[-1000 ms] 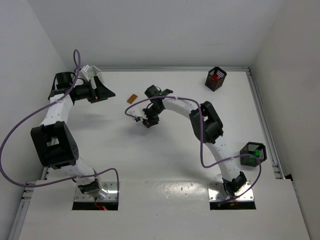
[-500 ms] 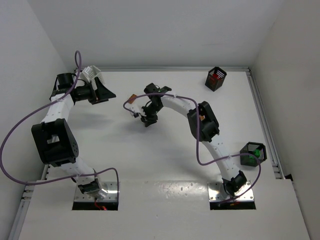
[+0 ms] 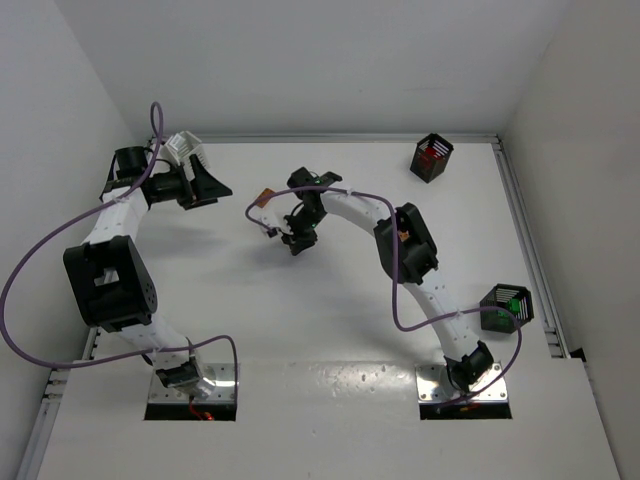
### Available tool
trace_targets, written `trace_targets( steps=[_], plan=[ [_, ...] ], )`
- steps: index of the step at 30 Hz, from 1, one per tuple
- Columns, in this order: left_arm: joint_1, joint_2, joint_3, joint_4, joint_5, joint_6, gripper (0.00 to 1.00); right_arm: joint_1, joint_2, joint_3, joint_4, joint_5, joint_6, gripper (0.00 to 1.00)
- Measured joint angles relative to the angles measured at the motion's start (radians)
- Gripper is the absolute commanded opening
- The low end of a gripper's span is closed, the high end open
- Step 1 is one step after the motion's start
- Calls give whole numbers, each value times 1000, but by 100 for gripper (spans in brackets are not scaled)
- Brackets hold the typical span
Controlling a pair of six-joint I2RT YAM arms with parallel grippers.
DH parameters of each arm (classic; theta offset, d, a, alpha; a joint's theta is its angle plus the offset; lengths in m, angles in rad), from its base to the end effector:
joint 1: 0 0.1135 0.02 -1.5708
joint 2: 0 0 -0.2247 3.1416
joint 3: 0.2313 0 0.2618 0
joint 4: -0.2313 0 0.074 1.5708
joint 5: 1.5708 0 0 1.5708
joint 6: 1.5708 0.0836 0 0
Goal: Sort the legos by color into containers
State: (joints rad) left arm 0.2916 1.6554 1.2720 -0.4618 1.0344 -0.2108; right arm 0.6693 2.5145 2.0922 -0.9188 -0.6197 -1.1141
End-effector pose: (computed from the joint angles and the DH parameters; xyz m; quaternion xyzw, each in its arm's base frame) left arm 0.3800 0.0390 0.2104 -0.0320 0.8307 -0.4494 0.3269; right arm 0.3552 0.3429 0.0573 -0.7581 0.5671 0.2714 0.1733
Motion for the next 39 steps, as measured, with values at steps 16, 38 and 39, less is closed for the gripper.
trace_targets(
  steps=[16,38,39],
  plan=[
    [-18,-8,-2,-4,-21,34,95,-2,-169,-269,71,73,148,2],
    [-528,-176,0,-84,-570,244,100,-590,-515,-122,303,405,870,0],
    [-542,-176,0,-85,-589,248,100,-621,-504,-115,314,427,883,0]
  ],
)
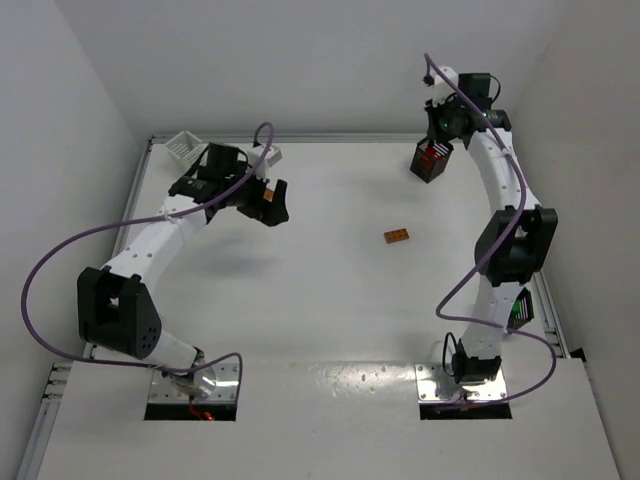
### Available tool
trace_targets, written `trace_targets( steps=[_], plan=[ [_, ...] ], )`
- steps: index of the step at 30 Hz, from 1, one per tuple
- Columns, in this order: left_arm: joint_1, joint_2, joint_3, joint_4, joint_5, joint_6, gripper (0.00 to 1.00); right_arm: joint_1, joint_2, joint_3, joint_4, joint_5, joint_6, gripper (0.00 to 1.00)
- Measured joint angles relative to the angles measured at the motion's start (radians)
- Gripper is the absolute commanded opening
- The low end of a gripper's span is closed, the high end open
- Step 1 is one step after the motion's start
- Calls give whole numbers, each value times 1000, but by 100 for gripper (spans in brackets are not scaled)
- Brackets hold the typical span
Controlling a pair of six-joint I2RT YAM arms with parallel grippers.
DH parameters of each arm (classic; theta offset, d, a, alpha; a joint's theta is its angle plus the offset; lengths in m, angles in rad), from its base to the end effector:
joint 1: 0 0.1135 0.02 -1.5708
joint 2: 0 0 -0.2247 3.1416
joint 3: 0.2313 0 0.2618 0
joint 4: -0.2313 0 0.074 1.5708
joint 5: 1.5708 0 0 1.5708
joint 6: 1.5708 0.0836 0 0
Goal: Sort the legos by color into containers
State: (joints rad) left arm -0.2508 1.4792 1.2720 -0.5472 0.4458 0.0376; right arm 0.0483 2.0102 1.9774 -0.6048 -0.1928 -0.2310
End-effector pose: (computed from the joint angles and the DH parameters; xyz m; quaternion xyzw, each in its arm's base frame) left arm 0.3495 -0.1268 0.2412 0.2155 0.8732 -0.2429 0.3634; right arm 0.4963 0.0400 0.2756 -0.1666 0.8743 0.0448 0.4537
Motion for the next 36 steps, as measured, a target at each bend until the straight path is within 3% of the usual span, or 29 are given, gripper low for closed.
trace_targets(
  steps=[10,18,29,35,36],
  plan=[
    [-113,0,2,10,-210,-17,100,-67,180,124,59,109,57,0],
    [-182,-2,5,8,-274,12,100,-72,275,171,80,147,55,1],
    [-249,-2,8,5,-291,34,100,-72,330,188,103,199,37,39],
    [-286,21,9,13,-269,32,100,-72,329,196,107,208,33,39],
    [-294,32,10,17,-263,29,100,-72,328,194,108,208,33,24]
  ],
)
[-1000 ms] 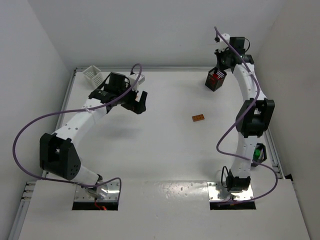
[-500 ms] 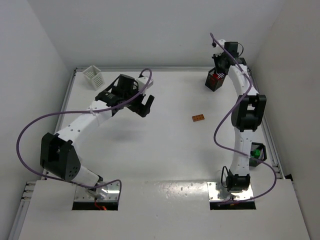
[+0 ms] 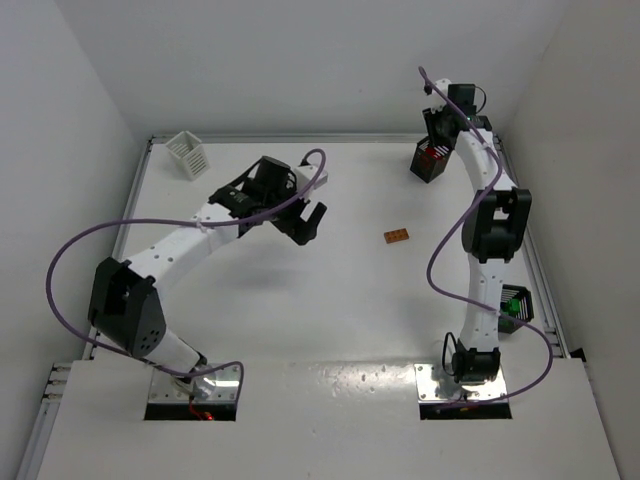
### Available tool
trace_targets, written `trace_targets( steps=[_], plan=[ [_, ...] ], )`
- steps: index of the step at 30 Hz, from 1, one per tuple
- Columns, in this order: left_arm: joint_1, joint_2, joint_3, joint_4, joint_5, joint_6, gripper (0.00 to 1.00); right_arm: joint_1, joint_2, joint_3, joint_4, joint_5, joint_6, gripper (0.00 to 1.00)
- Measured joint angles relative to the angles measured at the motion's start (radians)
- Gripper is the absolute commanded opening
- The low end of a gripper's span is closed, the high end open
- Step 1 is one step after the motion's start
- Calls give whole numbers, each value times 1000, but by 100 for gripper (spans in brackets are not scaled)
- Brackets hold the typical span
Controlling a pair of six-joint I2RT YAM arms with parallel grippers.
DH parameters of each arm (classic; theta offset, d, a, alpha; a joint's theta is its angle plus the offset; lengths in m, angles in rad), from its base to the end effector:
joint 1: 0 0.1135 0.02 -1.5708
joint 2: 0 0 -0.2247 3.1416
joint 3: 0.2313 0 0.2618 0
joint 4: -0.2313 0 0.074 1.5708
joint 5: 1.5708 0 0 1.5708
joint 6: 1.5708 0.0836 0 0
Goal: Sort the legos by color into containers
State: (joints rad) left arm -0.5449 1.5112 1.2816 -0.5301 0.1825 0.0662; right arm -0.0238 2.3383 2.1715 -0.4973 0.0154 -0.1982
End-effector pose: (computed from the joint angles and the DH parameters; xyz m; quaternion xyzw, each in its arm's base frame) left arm 0.3185 -0.2108 0.2307 0.3096 0.8619 -0.1745 0.3618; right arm 0.5612 -0.0146 0.1949 -0.0749 0.8958 -0.0554 0.4345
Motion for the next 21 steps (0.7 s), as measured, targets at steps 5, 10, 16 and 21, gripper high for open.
trace_targets(
  steps=[5,10,16,21],
  plan=[
    [-40,93,28,9,47,-25,100,0,-16,-23,0,0,-10,3],
    [-52,144,63,9,80,-38,100,0,-17,-24,1,6,-8,23],
    [-53,144,65,19,83,-50,100,-1,-19,-24,-1,8,-5,46],
    [-95,147,64,70,79,-61,100,-11,-111,-107,-34,-32,32,63]
  ],
)
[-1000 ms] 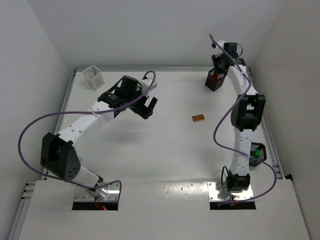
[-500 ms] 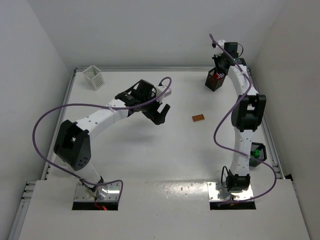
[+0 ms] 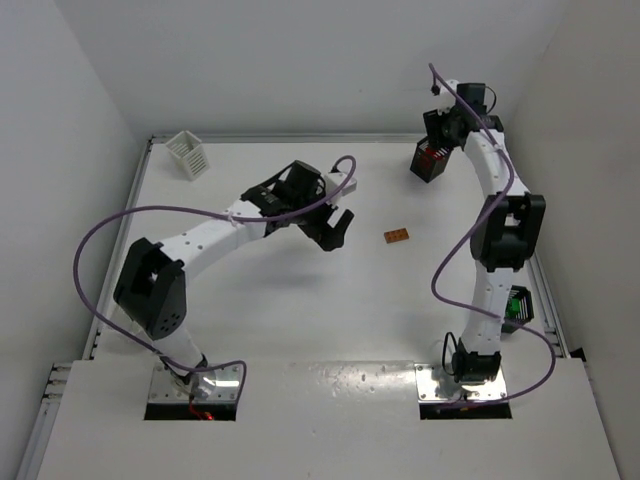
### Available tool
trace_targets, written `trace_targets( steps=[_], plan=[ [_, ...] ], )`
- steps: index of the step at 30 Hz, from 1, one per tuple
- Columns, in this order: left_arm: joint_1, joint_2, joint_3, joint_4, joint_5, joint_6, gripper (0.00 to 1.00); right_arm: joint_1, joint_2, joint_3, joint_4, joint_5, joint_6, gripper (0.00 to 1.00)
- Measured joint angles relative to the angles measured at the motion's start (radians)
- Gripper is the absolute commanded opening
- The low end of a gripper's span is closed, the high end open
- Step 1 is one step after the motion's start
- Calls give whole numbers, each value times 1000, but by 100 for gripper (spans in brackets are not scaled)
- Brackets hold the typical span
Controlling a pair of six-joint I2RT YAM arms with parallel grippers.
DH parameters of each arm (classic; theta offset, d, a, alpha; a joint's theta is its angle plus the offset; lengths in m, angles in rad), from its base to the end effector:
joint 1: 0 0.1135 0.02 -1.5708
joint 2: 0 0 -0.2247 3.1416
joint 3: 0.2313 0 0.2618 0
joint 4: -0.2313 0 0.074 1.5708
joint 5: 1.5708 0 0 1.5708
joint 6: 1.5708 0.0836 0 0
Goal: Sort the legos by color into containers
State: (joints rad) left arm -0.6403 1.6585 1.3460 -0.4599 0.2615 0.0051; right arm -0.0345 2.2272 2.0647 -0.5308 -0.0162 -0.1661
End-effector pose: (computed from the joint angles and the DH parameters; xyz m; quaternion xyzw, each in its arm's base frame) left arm 0.3170 -0.2632 0.2081 0.3378 0.8503 -0.2345 0.3286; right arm 0.5392 -0.0173 0.2088 -0.0630 0.9031 -0.0352 0.4234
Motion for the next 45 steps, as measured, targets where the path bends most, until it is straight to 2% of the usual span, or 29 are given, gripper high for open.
trace_targets(
  steps=[3,4,9,16,24,40,43,45],
  plan=[
    [-65,78,76,11,-2,6,100,-13,-138,-103,-47,-55,27,75],
    [-86,129,126,9,0,11,96,-18,-199,-145,-62,-76,35,80],
    [-149,409,391,3,9,14,91,-48,-463,-246,-190,-145,44,81],
    [-166,632,523,-23,-31,13,83,-84,-660,-356,-297,-177,49,81],
    [-173,774,707,-19,-75,22,73,-111,-685,-457,-345,-197,74,81],
    [-199,904,869,7,-37,66,76,-159,-686,-441,-338,-229,106,81],
    [-199,916,885,16,-36,69,71,-169,-686,-441,-338,-230,109,81],
    [-199,921,890,21,-35,71,60,-175,-686,-441,-338,-230,111,81]
  ],
)
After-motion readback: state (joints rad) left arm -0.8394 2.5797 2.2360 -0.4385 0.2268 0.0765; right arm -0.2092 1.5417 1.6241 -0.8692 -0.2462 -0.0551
